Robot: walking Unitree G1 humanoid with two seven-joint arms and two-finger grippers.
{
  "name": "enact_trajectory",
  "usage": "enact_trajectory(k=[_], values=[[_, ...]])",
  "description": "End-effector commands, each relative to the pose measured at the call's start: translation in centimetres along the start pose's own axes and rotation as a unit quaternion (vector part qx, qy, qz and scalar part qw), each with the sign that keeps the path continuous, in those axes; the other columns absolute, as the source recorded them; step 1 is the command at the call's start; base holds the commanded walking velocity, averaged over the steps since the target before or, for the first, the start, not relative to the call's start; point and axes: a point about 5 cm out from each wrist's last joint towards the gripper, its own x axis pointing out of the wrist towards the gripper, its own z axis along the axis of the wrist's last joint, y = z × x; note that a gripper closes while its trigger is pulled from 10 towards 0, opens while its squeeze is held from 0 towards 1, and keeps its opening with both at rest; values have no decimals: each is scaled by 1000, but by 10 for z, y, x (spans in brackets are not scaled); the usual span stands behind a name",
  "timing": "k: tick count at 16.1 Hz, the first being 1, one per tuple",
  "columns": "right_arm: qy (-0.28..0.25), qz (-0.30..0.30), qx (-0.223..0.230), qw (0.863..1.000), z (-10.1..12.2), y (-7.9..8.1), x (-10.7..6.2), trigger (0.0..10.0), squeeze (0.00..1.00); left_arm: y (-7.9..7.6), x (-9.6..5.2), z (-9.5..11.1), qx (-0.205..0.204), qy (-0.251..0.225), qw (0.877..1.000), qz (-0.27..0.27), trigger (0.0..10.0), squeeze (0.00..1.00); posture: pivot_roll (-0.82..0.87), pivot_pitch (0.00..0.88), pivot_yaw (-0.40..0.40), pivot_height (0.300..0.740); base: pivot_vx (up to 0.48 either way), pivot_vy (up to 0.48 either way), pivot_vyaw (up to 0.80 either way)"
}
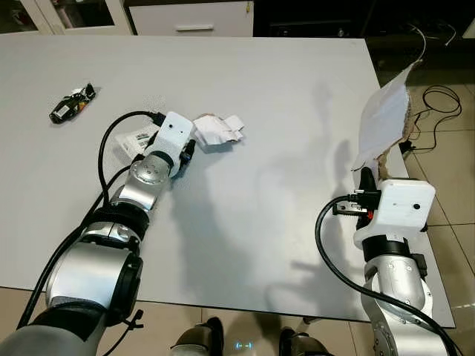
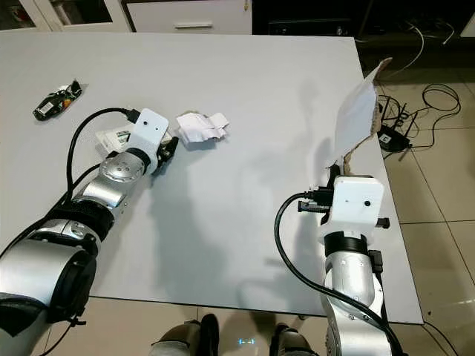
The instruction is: Picking trash to rubbish bin
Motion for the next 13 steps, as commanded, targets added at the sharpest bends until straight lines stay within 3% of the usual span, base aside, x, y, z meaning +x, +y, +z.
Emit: enact_trajectory(k=[1,13], values=[[-3,-6,-4,1000,3,-2,-2,10000,0,-25,-12,-57,2,119,991,-57,0,0,-7,234,45,740,0,0,0],[-5,2,-5,1000,3,0,1,10000,0,-25,-12,-55,-21,104,993,-48,0,0,1,223,43,740,0,0,0]])
